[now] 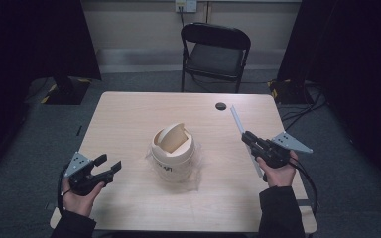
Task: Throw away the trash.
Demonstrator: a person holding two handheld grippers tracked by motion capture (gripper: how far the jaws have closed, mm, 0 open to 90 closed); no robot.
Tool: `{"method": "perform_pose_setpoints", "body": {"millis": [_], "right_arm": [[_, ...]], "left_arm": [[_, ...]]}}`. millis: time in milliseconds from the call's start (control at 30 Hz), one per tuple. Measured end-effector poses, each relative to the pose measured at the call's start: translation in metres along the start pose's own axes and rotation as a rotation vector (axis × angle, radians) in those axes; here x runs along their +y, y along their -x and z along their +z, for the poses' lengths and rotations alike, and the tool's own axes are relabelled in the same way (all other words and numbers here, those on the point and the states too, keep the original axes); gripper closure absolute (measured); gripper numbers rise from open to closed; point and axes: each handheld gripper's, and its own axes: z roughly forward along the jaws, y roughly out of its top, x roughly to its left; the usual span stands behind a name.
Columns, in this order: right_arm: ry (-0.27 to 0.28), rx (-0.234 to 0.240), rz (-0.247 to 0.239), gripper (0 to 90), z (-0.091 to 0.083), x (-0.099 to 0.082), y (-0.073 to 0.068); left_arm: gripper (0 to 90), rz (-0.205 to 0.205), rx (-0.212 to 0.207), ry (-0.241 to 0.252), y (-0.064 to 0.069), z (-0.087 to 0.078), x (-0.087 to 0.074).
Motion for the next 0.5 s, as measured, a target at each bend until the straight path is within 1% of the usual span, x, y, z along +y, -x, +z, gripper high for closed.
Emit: {"method": "perform_pose_setpoints", "body": {"millis": [133,167,200,233,333,367,400,433,467,500], "right_arm": [[0.041,0.032,-0.012,80.7,0.003,0.005,-0.006],[0.048,0.037,-0.016,80.7,0.004,0.007,-0.007],[0.058,0.048,-0.015,80.7,0.006,0.008,-0.009],[0.068,0.058,-0.012,80.7,0.007,0.01,-0.01],[0.088,0.076,-0.022,80.7,0.008,0.017,-0.014],[0.099,0.081,-0.02,80.7,0.009,0.019,-0.015],[0.107,0.089,-0.02,80.7,0.009,0.021,-0.016],[0.119,0.1,-0.019,80.7,0.009,0.024,-0.019],[0.127,0.105,-0.022,80.7,0.009,0.027,-0.021],[0.135,0.112,-0.026,80.7,0.009,0.029,-0.023]], "left_arm": [[34.3,-0.013,-0.031,0.069,0.005,-0.002,0.02],[34.4,-0.005,-0.035,0.077,0.007,-0.003,0.026],[34.5,-0.009,-0.044,0.093,0.009,-0.003,0.031],[34.7,-0.005,-0.056,0.112,0.011,-0.003,0.038],[35.1,-0.004,-0.091,0.153,0.019,-0.003,0.051],[35.3,-0.003,-0.094,0.16,0.021,-0.003,0.054],[35.6,-0.004,-0.107,0.176,0.025,-0.002,0.06],[36.0,-0.004,-0.107,0.176,0.025,-0.002,0.06],[36.0,-0.003,-0.134,0.192,0.03,0.0,0.068],[36.3,-0.003,-0.134,0.192,0.03,0.0,0.068]]}}
